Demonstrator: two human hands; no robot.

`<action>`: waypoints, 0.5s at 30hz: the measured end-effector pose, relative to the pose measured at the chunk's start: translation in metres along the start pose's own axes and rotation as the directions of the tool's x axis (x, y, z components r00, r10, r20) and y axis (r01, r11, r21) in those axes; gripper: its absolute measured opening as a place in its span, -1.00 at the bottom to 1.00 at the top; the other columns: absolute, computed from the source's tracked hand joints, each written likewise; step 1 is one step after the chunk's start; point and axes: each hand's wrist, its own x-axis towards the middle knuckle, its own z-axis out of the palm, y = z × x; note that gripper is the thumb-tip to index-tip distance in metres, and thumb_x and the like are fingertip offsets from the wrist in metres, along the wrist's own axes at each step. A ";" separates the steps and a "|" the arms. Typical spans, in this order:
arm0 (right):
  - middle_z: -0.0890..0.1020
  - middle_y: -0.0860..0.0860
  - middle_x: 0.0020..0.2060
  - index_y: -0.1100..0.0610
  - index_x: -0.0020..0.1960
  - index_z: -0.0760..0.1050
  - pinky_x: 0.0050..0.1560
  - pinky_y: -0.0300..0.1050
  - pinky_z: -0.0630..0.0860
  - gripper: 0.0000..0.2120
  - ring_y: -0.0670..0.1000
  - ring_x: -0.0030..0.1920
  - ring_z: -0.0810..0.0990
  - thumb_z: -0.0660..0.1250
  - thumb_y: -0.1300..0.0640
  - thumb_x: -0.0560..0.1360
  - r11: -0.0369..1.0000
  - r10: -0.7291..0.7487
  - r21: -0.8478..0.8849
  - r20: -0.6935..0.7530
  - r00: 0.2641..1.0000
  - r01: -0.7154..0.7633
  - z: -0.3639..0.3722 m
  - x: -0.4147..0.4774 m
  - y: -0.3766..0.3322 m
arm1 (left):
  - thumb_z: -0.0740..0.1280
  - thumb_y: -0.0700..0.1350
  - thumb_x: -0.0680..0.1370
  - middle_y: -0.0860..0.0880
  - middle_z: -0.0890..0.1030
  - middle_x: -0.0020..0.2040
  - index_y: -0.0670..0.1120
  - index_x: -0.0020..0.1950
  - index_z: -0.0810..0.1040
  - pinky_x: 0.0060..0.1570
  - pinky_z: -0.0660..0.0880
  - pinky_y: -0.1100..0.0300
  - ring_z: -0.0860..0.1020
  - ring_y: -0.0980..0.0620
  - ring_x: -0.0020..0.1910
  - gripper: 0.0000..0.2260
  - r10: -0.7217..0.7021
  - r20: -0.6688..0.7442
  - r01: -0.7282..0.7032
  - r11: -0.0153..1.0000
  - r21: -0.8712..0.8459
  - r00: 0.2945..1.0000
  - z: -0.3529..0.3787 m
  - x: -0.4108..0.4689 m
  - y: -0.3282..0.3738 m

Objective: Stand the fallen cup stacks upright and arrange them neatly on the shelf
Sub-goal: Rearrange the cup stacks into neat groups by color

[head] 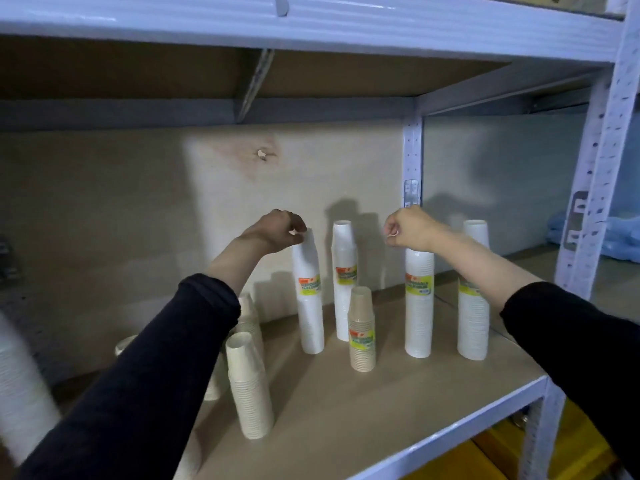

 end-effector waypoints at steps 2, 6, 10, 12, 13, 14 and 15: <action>0.64 0.17 0.07 0.25 0.05 0.59 0.11 -0.15 0.44 -0.78 0.13 0.12 0.57 0.35 0.21 0.43 0.999 -0.042 0.022 0.018 0.999 0.042 0.012 0.000 -0.020 | 0.29 -0.18 0.54 -0.13 0.58 0.20 -0.19 0.19 0.55 0.19 0.40 0.15 0.50 -0.09 0.20 -0.75 -0.040 -0.005 0.040 0.999 0.019 0.999 -0.010 -0.015 -0.015; 0.63 0.16 0.08 0.26 0.05 0.59 0.13 -0.13 0.43 -0.78 0.12 0.13 0.55 0.33 0.23 0.43 0.988 -0.146 0.052 0.042 0.988 0.143 0.036 0.001 -0.060 | 0.31 -0.18 0.53 -0.14 0.59 0.20 -0.20 0.18 0.56 0.17 0.40 0.16 0.52 -0.09 0.19 -0.76 -0.129 -0.023 0.130 0.989 0.068 0.991 -0.030 -0.045 -0.048; 0.64 0.15 0.07 0.24 0.03 0.60 0.11 -0.13 0.45 -0.80 0.12 0.12 0.57 0.30 0.26 0.43 0.974 -0.218 0.085 0.067 0.974 0.212 0.054 0.004 -0.092 | 0.30 -0.17 0.54 -0.15 0.58 0.21 -0.19 0.19 0.56 0.17 0.41 0.18 0.52 -0.10 0.19 -0.76 -0.217 -0.016 0.218 0.970 0.110 0.976 -0.043 -0.075 -0.075; 0.63 0.11 0.11 0.21 0.07 0.58 0.11 -0.17 0.42 -0.78 0.09 0.16 0.54 0.32 0.22 0.45 0.968 -0.242 0.085 0.070 0.968 0.236 0.060 0.004 -0.106 | 0.31 -0.16 0.54 -0.15 0.57 0.21 -0.17 0.19 0.56 0.22 0.42 0.14 0.52 -0.10 0.19 -0.75 -0.257 -0.014 0.257 0.958 0.128 0.966 -0.048 -0.087 -0.085; 0.62 0.12 0.12 0.21 0.08 0.58 0.11 -0.16 0.42 -0.78 0.09 0.16 0.53 0.32 0.21 0.45 0.965 -0.253 0.087 0.072 0.965 0.247 0.062 0.005 -0.112 | 0.31 -0.16 0.53 -0.16 0.58 0.21 -0.17 0.19 0.56 0.23 0.43 0.13 0.52 -0.10 0.19 -0.75 -0.270 -0.012 0.270 0.954 0.134 0.963 -0.050 -0.092 -0.089; 0.61 0.13 0.12 0.21 0.08 0.57 0.12 -0.14 0.43 -0.78 0.10 0.17 0.53 0.32 0.21 0.45 0.962 -0.264 0.090 0.075 0.962 0.257 0.065 0.005 -0.117 | 0.31 -0.17 0.53 -0.16 0.58 0.21 -0.18 0.19 0.56 0.23 0.43 0.12 0.53 -0.10 0.19 -0.75 -0.278 -0.010 0.277 0.951 0.137 0.960 -0.051 -0.097 -0.093; 0.61 0.15 0.12 0.22 0.08 0.57 0.13 -0.13 0.44 -0.78 0.11 0.17 0.53 0.32 0.21 0.45 0.960 -0.273 0.091 0.079 0.959 0.266 0.067 0.006 -0.122 | 0.31 -0.17 0.53 -0.16 0.58 0.21 -0.18 0.19 0.56 0.23 0.44 0.12 0.53 -0.11 0.19 -0.75 -0.284 -0.007 0.282 0.949 0.138 0.959 -0.052 -0.101 -0.095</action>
